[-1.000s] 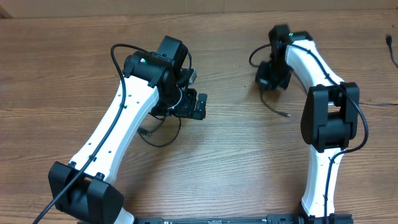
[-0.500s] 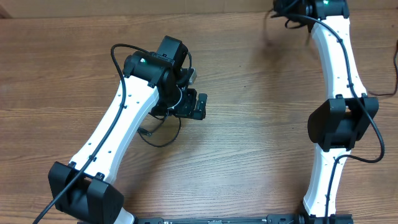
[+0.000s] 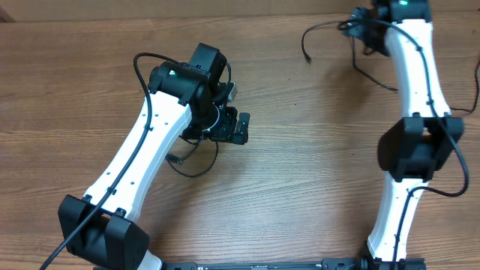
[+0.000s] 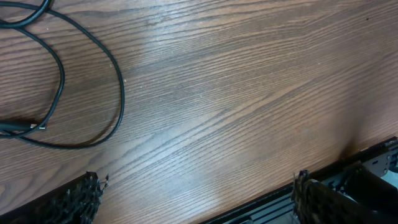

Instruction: Untangle cables

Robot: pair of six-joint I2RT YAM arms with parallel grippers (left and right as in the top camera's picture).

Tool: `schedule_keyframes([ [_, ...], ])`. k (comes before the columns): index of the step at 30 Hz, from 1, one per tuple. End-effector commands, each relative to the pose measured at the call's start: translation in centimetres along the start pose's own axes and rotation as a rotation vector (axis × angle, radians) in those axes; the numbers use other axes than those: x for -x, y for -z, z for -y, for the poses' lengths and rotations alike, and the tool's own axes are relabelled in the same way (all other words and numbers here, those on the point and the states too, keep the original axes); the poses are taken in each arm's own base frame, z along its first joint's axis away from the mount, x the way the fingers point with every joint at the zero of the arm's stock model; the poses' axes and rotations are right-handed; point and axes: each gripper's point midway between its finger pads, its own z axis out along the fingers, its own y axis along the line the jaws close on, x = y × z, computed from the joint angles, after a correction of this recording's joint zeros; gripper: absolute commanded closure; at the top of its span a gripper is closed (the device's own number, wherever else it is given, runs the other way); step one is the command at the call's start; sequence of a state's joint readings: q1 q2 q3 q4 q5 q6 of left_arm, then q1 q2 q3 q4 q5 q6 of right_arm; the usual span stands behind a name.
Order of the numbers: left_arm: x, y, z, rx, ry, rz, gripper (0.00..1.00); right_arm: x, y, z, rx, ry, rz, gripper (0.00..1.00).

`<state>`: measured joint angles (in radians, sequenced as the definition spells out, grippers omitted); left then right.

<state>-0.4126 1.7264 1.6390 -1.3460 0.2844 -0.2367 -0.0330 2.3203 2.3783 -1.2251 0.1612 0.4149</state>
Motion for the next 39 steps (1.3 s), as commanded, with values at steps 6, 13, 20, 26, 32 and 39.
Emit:
schedule_keyframes([
  [6,0.2,0.1,0.1,0.002,0.009,0.008,0.01,1.7,-0.3,15.1,-0.103,-0.27,-0.115,0.0],
  [13,0.2,0.1,0.2,0.001,0.009,0.008,0.0,1.4,-0.2,22.5,-0.123,-0.426,-0.169,0.0],
  [20,0.2,0.1,0.2,0.001,0.009,0.008,0.01,0.6,-1.9,25.7,-0.149,-0.481,-0.182,0.0],
  [26,0.2,0.1,0.2,0.001,0.009,0.008,0.0,-1.5,-5.3,26.2,-0.162,-0.483,-0.216,0.0],
  [32,0.2,0.1,0.2,0.001,0.009,0.008,0.0,-3.7,-7.8,26.5,-0.175,-0.511,-0.25,0.0],
  [39,0.2,0.1,0.2,0.001,0.009,0.008,0.0,-3.3,-8.5,26.5,-0.163,-0.516,-0.22,0.38],
])
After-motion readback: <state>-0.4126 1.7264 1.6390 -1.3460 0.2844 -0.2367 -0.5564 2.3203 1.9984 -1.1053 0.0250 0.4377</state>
